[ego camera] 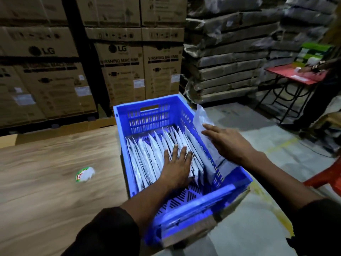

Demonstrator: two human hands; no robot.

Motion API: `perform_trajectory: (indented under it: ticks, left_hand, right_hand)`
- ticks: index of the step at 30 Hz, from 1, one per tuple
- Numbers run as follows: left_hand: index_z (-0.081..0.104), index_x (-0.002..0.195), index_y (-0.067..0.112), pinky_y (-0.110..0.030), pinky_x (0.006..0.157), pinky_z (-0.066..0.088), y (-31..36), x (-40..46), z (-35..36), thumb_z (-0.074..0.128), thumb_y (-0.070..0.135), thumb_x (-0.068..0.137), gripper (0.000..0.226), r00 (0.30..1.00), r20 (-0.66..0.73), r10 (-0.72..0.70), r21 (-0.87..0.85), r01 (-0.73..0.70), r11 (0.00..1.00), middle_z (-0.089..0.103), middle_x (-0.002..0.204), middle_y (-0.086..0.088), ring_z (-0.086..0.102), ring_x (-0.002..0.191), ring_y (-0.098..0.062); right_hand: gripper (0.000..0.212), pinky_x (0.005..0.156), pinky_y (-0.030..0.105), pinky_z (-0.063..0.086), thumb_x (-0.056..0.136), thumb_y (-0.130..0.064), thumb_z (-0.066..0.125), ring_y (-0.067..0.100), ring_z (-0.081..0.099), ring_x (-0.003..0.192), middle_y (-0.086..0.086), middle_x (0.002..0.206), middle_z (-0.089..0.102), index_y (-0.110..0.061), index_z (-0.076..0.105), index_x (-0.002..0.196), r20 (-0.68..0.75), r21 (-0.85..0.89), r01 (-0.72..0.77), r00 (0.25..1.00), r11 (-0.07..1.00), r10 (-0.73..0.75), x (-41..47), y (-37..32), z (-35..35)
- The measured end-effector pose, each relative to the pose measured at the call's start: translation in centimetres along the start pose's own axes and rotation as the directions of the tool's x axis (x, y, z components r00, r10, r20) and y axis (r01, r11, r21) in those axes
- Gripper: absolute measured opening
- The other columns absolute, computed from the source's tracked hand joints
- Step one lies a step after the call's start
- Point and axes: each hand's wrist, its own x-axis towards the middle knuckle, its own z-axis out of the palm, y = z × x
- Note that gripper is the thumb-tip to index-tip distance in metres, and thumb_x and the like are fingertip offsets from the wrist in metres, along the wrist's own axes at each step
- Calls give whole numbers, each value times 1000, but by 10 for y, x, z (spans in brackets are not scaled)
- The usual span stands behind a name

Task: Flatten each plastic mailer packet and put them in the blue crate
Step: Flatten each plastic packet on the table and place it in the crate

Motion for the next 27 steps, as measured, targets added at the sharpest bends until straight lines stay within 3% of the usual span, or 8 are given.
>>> perform_trajectory:
  ticks: [3,7,12,17,19,22,25,27]
  left_hand:
    - [-1,160,14,-70,116,-6,0,2,-2,48,67,92,99,1000,17,-2,-10,2,1000,-9,168,-12,-18,152,-39]
    - [-2,160,12,-69,114,-13,19,11,-10,29,91,79,117,1000,-11,-20,-97,19,995,-9,168,-10,-18,153,-34]
    - [-5,159,5,-68,114,-12,51,31,-14,51,71,87,112,1000,3,-27,-79,27,997,-4,167,-16,-11,153,-37]
    - [-9,159,8,-68,113,-13,45,37,-9,50,60,90,104,998,40,-54,-51,56,997,-9,167,-15,-15,152,-38]
    - [-1,160,14,-67,113,-16,35,40,-11,39,69,92,97,999,37,2,-99,1,995,-9,168,-10,-17,152,-35]
    - [13,160,21,-65,117,-13,25,50,-14,25,62,100,74,998,22,57,-156,-53,986,4,169,-4,-14,153,-34]
    - [29,154,25,-67,117,-6,17,59,-14,23,57,101,63,997,7,79,-82,-78,994,24,162,-3,-2,154,-36]
    - [34,151,29,-70,115,-4,11,63,-13,21,60,99,61,997,31,65,-20,-65,998,27,159,-5,6,152,-38]
  right_hand:
    - [50,67,41,55,82,-1,66,35,70,95,1,151,48,-19,63,128,23,-16,5,1000,1000,-4,1,-2,0]
    - [58,82,41,50,84,1,52,31,62,116,-5,159,34,-20,55,138,97,-4,-4,995,1000,4,7,-9,-8]
    - [53,87,38,45,91,-7,49,28,54,127,-7,163,26,-20,49,142,174,-54,-18,984,998,27,15,-16,-16]
    - [47,79,40,48,89,-5,50,30,58,122,-7,161,29,-18,54,134,167,-86,-6,986,996,20,16,-16,-13]
    - [44,77,39,49,90,-7,51,30,59,121,-8,160,31,-19,54,132,161,-105,-12,987,994,29,17,-17,-9]
    - [42,75,41,55,88,-9,55,31,61,116,-8,157,37,-20,56,128,148,-119,-15,988,993,33,18,-16,-2]
    - [38,72,41,55,88,-13,57,31,59,111,-7,151,45,-19,56,125,146,-155,-9,989,988,32,20,-18,1]
    - [35,70,39,53,88,-16,58,31,58,109,-6,147,46,-20,55,123,150,-180,-5,988,984,33,22,-22,3]
